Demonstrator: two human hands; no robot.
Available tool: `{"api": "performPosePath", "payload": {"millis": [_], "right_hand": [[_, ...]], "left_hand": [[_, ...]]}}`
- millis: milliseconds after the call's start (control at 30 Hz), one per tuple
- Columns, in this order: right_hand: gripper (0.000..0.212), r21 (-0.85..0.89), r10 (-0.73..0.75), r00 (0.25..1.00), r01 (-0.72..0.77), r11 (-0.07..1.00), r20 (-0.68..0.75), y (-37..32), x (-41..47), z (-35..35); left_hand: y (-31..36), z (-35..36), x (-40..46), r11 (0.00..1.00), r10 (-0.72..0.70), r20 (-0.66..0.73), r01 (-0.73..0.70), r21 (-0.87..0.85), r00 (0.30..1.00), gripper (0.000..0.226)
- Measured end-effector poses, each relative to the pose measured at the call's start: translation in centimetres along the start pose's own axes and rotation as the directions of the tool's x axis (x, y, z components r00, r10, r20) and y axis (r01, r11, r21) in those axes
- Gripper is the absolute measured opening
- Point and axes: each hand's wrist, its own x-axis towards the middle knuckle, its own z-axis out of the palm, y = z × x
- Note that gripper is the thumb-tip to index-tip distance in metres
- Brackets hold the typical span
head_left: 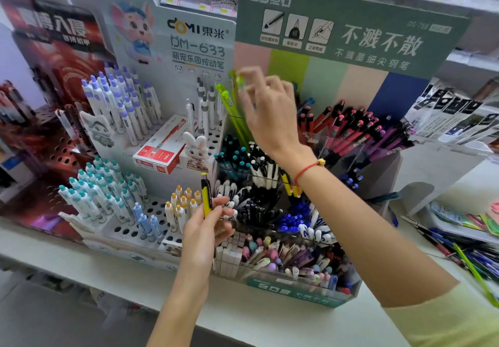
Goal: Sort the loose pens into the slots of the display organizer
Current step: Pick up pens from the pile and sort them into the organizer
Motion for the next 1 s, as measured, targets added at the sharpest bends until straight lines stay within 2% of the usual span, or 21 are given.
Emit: {"api": "performPosePath", "payload": {"millis": [100,167,267,300,367,433,500,567,667,733,800,900,933,1000], "right_hand": [[0.028,-0.155,-0.009,0.991,0.030,0.987,0.130,0.6,-1.4,0.4],[0.041,-0.253,-0.003,0.981,0.053,0.966,0.193,0.7,-1.5,0.0],[0.060,-0.371,0.026,0.920,0.132,0.919,0.391,0.5,-1.1,-1.4],[0.064,-0.379,0.023,0.909,0.150,0.913,0.416,0.3,-1.2,-2.1],[0.062,-0.305,-0.002,0.940,0.112,0.946,0.340,-0.6,-2.2,-4.1],[0.048,-0.073,0.101,0.966,-0.086,0.994,0.240,-2.2,-4.9,-6.4],[0.039,0.147,0.303,0.880,-0.377,0.915,0.367,-3.8,-8.5,-8.6],[0.034,0.229,0.413,0.786,-0.554,0.800,0.460,-4.4,-11.8,-9.8],[0.023,0.354,0.512,0.790,-0.610,0.709,0.336,-3.6,-13.8,-11.3],[0.018,0.406,0.560,0.799,-0.597,0.692,0.219,-2.8,-13.5,-12.6],[0.018,0.438,0.606,0.794,-0.564,0.700,0.054,-1.8,-12.7,-14.0],[0.024,0.449,0.611,0.762,-0.478,0.755,-0.217,0.3,-11.4,-15.1],[0.025,0.415,0.583,0.769,-0.455,0.788,-0.262,0.9,-11.1,-14.9],[0.025,0.334,0.520,0.814,-0.429,0.839,-0.260,1.8,-11.0,-13.9]], "left_hand": [[0.0,0.4,-0.1,0.999,0.021,-0.002,-0.021,0.038,1.000,0.025],[0.1,0.6,-0.2,0.999,0.042,0.011,-0.043,0.022,0.999,0.027],[-0.1,0.7,-0.2,0.998,0.052,0.050,-0.050,-0.043,0.997,0.032],[-0.1,0.7,-0.3,0.998,0.055,0.062,-0.053,-0.037,0.997,0.034],[-0.1,1.0,-0.5,0.994,0.096,0.106,-0.101,0.041,0.990,0.035],[-0.1,1.6,-1.1,0.959,0.167,0.171,-0.200,0.199,0.971,0.035],[0.0,2.5,-1.8,0.889,0.215,0.264,-0.300,0.346,0.940,0.032],[-0.5,3.4,-1.7,0.781,0.286,0.382,-0.445,0.439,0.879,0.027],[-2.1,4.8,-0.4,0.563,0.384,0.541,-0.655,0.504,0.748,0.026],[-2.7,5.4,0.6,0.320,0.472,0.588,-0.749,0.580,0.657,0.032],[-2.5,5.6,2.0,0.099,0.563,0.580,-0.745,0.659,0.588,0.043],[-2.1,5.5,4.5,-0.168,0.506,0.676,-0.708,0.686,0.535,0.057],[-2.2,5.5,5.2,-0.223,0.460,0.707,-0.701,0.678,0.537,0.061],[-2.4,5.5,5.9,-0.276,0.403,0.727,-0.683,0.676,0.556,0.067]]}}
